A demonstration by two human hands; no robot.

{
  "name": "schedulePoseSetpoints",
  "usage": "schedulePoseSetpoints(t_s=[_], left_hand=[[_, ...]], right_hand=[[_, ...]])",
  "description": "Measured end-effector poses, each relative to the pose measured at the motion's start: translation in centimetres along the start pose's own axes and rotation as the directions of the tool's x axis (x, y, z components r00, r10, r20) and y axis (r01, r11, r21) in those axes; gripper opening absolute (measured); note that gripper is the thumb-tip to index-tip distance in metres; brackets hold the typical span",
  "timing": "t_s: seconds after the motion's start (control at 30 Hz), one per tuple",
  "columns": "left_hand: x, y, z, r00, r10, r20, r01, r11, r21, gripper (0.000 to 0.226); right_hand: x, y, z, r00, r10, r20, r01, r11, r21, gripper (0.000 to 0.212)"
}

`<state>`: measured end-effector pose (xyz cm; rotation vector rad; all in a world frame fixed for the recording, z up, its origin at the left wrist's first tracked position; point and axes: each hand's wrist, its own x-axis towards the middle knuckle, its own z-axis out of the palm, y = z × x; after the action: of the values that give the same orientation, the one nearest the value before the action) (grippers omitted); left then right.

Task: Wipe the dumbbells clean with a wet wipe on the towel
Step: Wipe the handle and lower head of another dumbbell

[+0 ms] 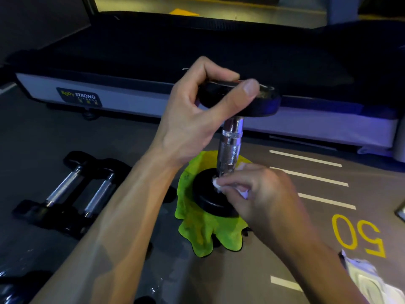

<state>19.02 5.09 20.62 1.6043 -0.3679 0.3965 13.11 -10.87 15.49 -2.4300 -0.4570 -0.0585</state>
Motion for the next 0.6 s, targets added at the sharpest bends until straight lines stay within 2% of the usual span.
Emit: schedulePoseSetpoints(t_s=[0.1,0.17,0.23,0.3,0.37,0.4,0.43,0.47,0.5,0.53,0.6], left_hand=[[0.0,0.0,-0.1,1.0,-0.003,0.006,0.003,1.0,-0.019,0.021],[0.1,-0.1,-0.1,1.0,-0.004,-0.003,0.004,1.0,-0.014,0.022],[0.3,-0.2,-0.1,1.0,-0.006,-0.011,0.006,1.0,-0.017,0.022],[0.4,-0.4,0.0,1.0,-0.012,-0.014,0.012,1.0,-0.023,0.021],[0.5,-0.6,0.1,1.0,-0.021,-0.007,0.021,0.999,-0.029,0.02],[0.6,-0.7,0.1,1.0,-0.025,-0.004,0.025,0.999,-0.03,0.019],[0.8,-0.7,0.0,1.0,-0.028,-0.005,0.028,0.999,-0.029,0.016],[0.9,-0.8,0.0,0.999,-0.032,-0.008,0.032,0.999,-0.026,0.014],[1.1,-0.9,-0.1,0.999,-0.036,-0.011,0.036,0.999,-0.024,0.012],[1.2,-1.0,0.0,0.999,-0.04,-0.014,0.04,0.999,-0.022,0.011],[1.5,-1.1,0.1,0.999,-0.047,-0.015,0.046,0.999,-0.026,0.01]], right_hand=[[-0.2,0.9,-0.5,0.994,0.088,-0.061,-0.087,0.996,0.023,0.017],[0.2,1.3,-0.8,0.994,0.069,-0.08,-0.078,0.99,-0.115,0.007],[0.5,1.3,-0.6,0.997,0.003,-0.078,-0.025,0.959,-0.281,0.014],[0.6,1.6,-0.1,0.997,-0.031,-0.076,0.005,0.949,-0.317,0.017],[0.3,2.3,-0.1,0.992,-0.051,-0.118,0.03,0.985,-0.171,0.009],[0.1,2.8,-0.4,0.988,-0.015,-0.155,0.016,1.0,0.006,0.009],[-0.2,3.0,-0.8,0.986,0.043,-0.16,-0.003,0.969,0.245,0.01],[-0.3,3.1,-1.2,0.988,0.085,-0.128,-0.018,0.891,0.455,0.009],[-0.3,3.2,-1.4,0.993,0.084,-0.086,-0.021,0.826,0.563,0.008],[-0.2,3.3,-1.5,0.999,0.032,-0.04,-0.004,0.829,0.56,0.006],[0.3,3.4,-1.8,0.99,-0.098,0.1,0.051,0.917,0.395,0.013]])
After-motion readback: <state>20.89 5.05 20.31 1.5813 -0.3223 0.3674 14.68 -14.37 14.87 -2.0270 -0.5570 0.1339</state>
